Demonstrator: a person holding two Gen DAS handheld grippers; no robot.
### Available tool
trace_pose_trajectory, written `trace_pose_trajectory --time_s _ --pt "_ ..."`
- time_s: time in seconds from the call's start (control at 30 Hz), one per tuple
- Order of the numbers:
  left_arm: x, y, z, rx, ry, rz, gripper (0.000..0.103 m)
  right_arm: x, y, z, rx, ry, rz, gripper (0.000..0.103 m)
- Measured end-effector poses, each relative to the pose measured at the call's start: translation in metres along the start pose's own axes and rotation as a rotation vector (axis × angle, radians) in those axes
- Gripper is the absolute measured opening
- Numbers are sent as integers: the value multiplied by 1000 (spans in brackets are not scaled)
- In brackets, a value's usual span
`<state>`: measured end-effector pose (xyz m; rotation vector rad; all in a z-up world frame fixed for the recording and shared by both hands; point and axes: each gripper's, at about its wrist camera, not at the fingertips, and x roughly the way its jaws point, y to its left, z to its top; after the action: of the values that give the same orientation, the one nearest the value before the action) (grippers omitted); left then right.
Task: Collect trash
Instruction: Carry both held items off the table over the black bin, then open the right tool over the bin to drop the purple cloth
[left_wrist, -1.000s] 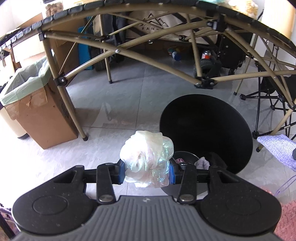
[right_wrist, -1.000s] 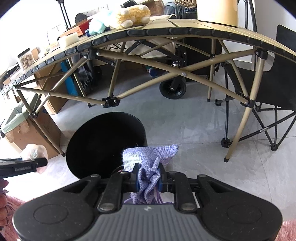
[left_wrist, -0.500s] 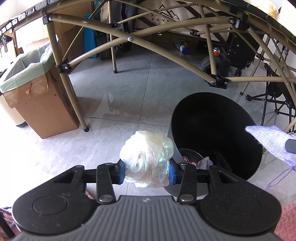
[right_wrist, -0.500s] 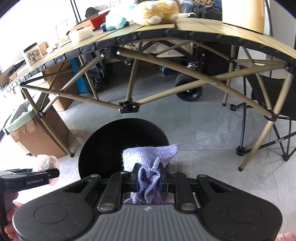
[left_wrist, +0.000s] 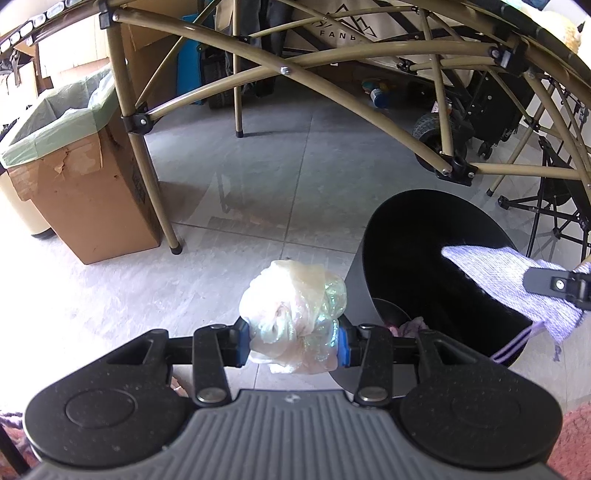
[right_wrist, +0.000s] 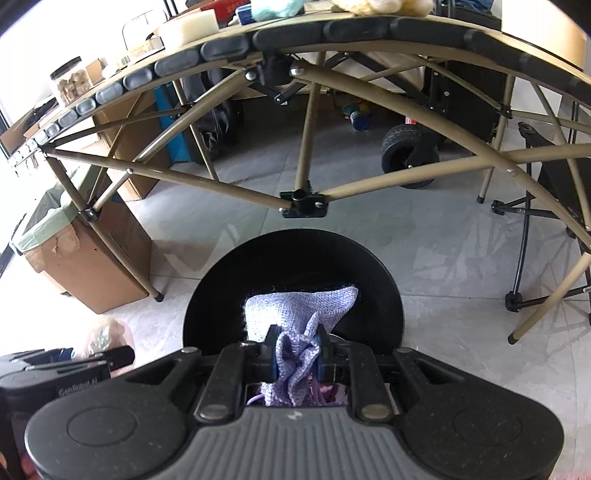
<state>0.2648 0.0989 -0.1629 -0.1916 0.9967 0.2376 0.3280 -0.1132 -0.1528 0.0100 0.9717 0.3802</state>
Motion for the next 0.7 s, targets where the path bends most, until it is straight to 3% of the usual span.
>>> trace_pose_trajectory --time_s 0.53,0.6,0.7 --pt "8 6 6 -28 27 3 43 51 10 26 49 78 6 18" --pt "9 6 6 -26 31 4 43 54 12 26 38 88 0 20" --pt "10 6 6 -25 35 3 43 59 11 28 40 113 -7 30"
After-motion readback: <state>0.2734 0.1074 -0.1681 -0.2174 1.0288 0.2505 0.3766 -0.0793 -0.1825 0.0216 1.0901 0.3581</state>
